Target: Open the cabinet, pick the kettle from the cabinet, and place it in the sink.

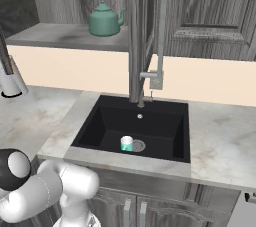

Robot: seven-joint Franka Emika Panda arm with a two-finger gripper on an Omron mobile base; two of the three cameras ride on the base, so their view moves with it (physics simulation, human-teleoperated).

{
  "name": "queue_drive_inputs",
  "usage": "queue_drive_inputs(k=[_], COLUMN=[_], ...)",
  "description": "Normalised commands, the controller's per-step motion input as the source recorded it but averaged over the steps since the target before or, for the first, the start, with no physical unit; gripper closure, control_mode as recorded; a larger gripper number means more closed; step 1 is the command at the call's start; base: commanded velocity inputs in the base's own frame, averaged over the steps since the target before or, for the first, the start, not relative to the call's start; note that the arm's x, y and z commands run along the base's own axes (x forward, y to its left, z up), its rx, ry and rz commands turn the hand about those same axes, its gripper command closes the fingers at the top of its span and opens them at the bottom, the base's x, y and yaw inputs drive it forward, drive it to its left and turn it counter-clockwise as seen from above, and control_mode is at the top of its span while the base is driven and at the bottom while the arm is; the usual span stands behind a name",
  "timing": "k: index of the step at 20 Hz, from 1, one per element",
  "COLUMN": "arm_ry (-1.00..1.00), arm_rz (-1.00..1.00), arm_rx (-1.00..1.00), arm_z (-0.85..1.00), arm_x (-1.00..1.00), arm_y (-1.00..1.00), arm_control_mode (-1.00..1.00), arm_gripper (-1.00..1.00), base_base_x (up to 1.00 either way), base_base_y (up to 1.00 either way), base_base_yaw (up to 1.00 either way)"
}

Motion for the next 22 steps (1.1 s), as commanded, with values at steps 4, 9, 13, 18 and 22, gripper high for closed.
queue_drive_inputs(k=[4,9,13,18,22], arm_ry=[0.10,0.03,0.06,0.02,0.00], arm_rz=[0.00,0.00,0.00,0.01,0.08], arm_rx=[0.01,0.06,0.12,0.21,0.28], arm_z=[-0.16,-0.15,-0.08,-0.01,-0.06], arm_x=[-0.23,-0.54,-0.47,-0.38,-0.31], arm_y=[0.04,-0.04,-0.09,-0.47,-0.58], arm_control_mode=[-1.00,-1.00,-1.00,-1.00,-1.00], arm_gripper=[-1.00,-1.00,-1.00,-1.00,-1.00], base_base_x=[0.00,0.00,0.00,0.00,0.00], base_base_y=[0.00,0.00,0.00,0.00,0.00], base_base_yaw=[0.00,0.00,0.00,0.00,0.00])
